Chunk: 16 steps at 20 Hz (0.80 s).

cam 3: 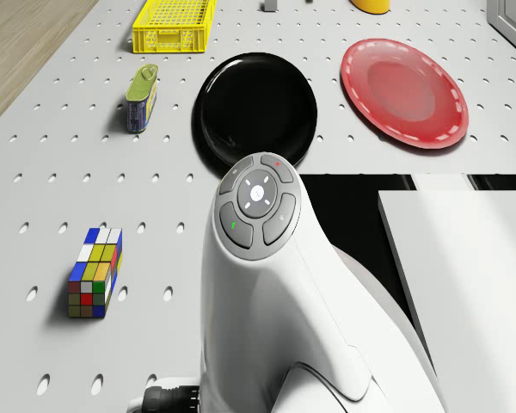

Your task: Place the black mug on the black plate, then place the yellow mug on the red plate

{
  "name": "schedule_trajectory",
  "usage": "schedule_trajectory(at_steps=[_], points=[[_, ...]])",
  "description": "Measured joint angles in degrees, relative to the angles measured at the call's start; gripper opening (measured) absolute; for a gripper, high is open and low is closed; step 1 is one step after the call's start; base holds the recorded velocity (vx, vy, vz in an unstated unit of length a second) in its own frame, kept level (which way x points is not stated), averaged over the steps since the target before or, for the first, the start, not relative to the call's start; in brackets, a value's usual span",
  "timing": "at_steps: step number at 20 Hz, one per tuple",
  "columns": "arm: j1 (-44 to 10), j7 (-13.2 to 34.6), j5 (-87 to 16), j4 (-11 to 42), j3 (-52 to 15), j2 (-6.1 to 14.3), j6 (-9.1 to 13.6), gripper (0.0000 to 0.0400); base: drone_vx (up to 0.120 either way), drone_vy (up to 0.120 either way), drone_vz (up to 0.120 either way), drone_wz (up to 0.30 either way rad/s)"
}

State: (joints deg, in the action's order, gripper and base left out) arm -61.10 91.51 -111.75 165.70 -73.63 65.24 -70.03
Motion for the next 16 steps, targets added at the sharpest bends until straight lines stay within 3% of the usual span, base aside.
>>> schedule_trajectory(at_steps=[8,16], points=[[-0.83,0.77,1.13,-0.17,-0.68,2.32,-2.09,0.04,0.0,0.0,-0.115,0.0],[-0.6,0.32,-2.76,-1.19,4.15,5.79,-6.97,0.04,0.0,0.0,0.0,0.0]])
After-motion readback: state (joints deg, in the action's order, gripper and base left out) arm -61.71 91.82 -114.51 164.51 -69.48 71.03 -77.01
